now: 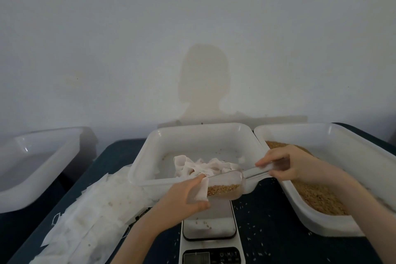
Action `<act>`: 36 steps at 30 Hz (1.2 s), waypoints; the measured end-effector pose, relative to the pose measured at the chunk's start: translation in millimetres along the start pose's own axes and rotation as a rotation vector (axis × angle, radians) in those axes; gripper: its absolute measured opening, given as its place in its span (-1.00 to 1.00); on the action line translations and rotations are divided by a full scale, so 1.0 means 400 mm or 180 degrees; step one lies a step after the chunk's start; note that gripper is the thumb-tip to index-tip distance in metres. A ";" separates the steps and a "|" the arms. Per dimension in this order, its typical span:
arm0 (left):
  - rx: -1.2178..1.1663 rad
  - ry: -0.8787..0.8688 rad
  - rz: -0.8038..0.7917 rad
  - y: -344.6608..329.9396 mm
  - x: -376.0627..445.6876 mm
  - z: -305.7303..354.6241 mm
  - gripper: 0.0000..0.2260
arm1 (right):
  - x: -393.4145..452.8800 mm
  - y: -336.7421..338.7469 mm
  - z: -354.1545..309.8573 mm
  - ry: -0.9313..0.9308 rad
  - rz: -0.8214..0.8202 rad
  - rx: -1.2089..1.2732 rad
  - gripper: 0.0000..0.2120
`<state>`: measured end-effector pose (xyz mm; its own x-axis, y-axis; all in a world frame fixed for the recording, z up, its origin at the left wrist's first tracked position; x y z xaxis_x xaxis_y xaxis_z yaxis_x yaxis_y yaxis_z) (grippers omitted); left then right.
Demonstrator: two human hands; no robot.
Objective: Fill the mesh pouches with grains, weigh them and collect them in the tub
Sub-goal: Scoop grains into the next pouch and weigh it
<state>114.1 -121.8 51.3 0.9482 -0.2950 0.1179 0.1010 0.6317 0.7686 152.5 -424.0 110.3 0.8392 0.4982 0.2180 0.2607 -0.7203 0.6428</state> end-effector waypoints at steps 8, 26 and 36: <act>-0.0459 0.0032 0.0393 -0.007 -0.006 -0.012 -0.31 | 0.024 0.016 -0.039 0.0044 0.0176 0.0114 -0.76; -0.1651 0.0194 0.0539 -0.091 0.017 0.048 -0.65 | 0.155 -0.060 -0.242 0.0795 0.1637 0.0983 -0.52; -0.1789 0.0153 0.0534 -0.095 0.013 0.046 -0.61 | 0.184 -0.109 -0.281 0.0893 0.1548 0.0785 -0.50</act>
<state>109.5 -160.4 34.5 0.9763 -0.1337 0.1703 0.0802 0.9539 0.2892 149.1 -301.6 180.8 0.7407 0.1684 0.6503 0.0104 -0.9708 0.2395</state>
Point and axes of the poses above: each hand's wrist, its own x-axis towards the middle knuckle, its own y-axis out of the back of the hand, z = x × y, the point moved 2 cm from there along x, towards the middle knuckle, and after that the axes turned 4 degrees about z, right-handed, at the moved point
